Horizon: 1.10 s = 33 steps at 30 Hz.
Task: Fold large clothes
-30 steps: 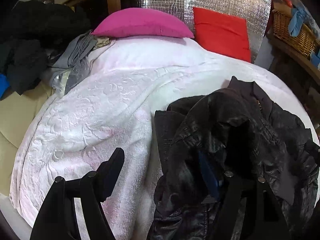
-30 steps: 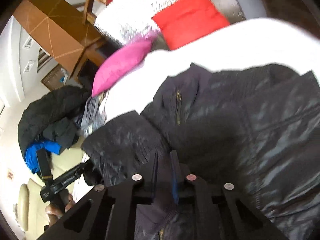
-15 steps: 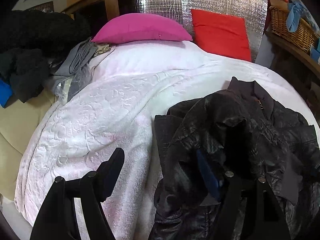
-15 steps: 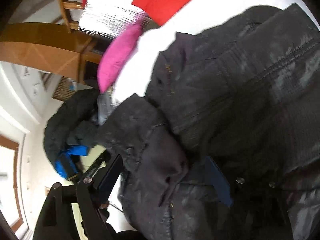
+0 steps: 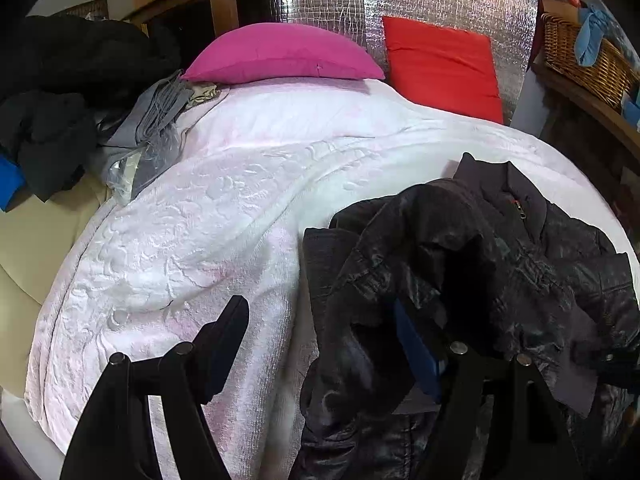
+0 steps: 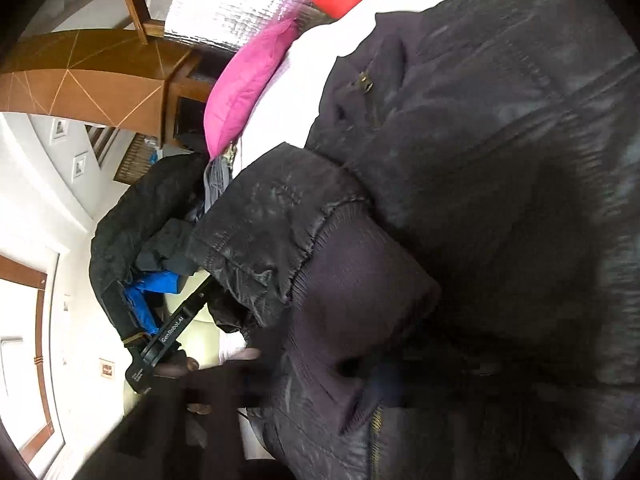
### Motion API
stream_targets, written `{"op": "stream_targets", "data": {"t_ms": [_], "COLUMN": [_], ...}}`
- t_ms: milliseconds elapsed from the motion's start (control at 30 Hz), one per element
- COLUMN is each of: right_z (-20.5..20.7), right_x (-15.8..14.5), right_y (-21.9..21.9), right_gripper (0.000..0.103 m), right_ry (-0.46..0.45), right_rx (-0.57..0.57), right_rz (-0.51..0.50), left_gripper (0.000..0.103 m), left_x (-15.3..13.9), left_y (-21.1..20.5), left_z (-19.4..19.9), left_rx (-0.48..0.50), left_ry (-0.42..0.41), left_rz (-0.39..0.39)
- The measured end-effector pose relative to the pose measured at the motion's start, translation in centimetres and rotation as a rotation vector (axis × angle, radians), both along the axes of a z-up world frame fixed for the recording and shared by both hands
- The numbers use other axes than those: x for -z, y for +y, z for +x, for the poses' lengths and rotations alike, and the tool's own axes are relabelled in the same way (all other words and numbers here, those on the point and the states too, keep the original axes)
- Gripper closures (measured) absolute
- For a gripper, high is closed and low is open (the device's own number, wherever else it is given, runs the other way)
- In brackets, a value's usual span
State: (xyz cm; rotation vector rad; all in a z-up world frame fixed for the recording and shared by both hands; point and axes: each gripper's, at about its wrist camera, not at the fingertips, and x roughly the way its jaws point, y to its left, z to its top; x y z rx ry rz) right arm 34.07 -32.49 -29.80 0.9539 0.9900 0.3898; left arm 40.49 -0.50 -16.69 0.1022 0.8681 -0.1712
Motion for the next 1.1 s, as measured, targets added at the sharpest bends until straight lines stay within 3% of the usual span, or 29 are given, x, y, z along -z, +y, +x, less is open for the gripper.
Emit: {"op": "stream_targets", "data": {"t_ms": [133, 300, 500, 633, 767, 833, 867, 933, 967, 1000, 1100], "right_z": [0.0, -1.4, -2.9, -3.3, -3.0, -2.8, -2.8, -2.9, -2.7, -2.7, -2.7], "right_x": [-2.3, -7.1, -7.8, -7.2, -4.9, -4.0, -3.7, -3.4, -3.2, -3.1, -3.3], "right_y": [1.1, -1.4, -10.0, -14.3, -16.8, -17.7, -18.0, -18.3, -18.3, -18.3, -17.9], "right_gripper": [0.088, 0.093, 0.094, 0.094, 0.090, 0.090, 0.085, 0.061, 0.025, 0.012, 0.017], "right_ry": [-0.078, -0.217, -0.155, -0.110, -0.025, 0.029, 0.040, 0.047, 0.046, 0.030, -0.011], "right_rx": [0.015, 0.165, 0.397, 0.430, 0.399, 0.390, 0.393, 0.393, 0.380, 0.365, 0.334], "right_rz": [-0.160, -0.362, -0.422, -0.376, -0.195, -0.135, -0.120, -0.115, -0.102, -0.083, -0.090], "left_gripper": [0.028, 0.028, 0.028, 0.026, 0.026, 0.026, 0.026, 0.026, 0.026, 0.026, 0.026], "left_x": [-0.2, -1.6, -3.4, -2.0, 0.5, 1.4, 1.9, 2.7, 3.0, 3.4, 3.9], "left_y": [0.1, 0.4, -0.9, -2.5, -3.8, -4.6, -5.2, -5.9, -6.2, -6.5, -7.0], "left_z": [-0.1, -0.7, -2.1, -1.4, -0.3, -0.3, -0.4, -0.5, -0.6, -0.6, -0.9], "left_rx": [-0.002, 0.001, 0.091, 0.115, 0.128, 0.130, 0.135, 0.152, 0.157, 0.161, 0.170], "left_ry": [-0.001, -0.059, -0.145, -0.097, 0.026, 0.041, 0.047, 0.065, 0.072, 0.076, 0.070], "left_rz": [-0.013, -0.039, -0.054, 0.009, 0.020, 0.063, 0.092, 0.120, 0.132, 0.149, 0.184]}}
